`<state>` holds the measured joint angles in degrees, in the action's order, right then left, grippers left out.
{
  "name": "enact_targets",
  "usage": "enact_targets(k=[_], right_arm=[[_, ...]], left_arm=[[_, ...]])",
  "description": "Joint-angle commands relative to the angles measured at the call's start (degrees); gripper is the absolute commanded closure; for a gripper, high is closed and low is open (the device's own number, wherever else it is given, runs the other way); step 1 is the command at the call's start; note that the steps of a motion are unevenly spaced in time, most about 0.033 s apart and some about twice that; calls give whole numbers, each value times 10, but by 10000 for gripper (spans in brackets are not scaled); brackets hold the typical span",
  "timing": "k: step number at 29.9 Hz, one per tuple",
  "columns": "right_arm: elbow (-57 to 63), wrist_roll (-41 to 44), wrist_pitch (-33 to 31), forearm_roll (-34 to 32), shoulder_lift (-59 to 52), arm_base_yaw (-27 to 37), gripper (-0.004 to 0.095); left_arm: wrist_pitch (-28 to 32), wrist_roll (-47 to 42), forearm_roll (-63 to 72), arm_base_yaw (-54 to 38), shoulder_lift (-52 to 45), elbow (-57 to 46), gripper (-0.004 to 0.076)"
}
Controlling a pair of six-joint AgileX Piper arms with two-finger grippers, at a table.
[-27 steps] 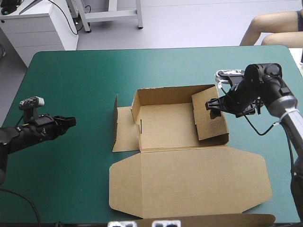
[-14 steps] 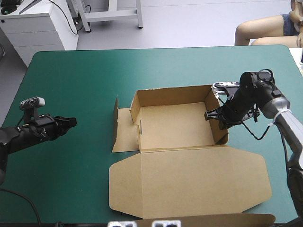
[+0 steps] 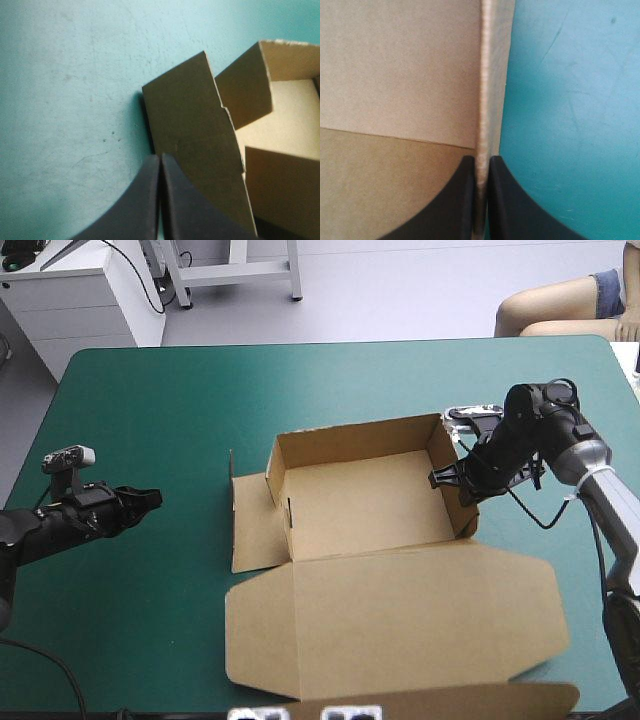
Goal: Fold the box
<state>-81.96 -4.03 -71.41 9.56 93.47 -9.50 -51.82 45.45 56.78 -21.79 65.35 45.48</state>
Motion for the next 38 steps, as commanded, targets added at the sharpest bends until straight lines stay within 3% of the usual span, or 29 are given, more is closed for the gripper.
enact_targets(k=[1, 11, 31, 38], right_arm=[[-62, -6, -2, 21, -44, 1, 922], [-130, 1, -2, 17, -63, 1, 922], [-135, 14, 16, -11, -62, 1, 922], [-135, 17, 19, -11, -62, 1, 922]], left_arm=[[2, -1, 33, 2, -11, 18, 732], [-2, -1, 33, 2, -11, 18, 732], [-1, 14, 33, 2, -11, 18, 732], [55, 11, 28, 2, -8, 18, 732]])
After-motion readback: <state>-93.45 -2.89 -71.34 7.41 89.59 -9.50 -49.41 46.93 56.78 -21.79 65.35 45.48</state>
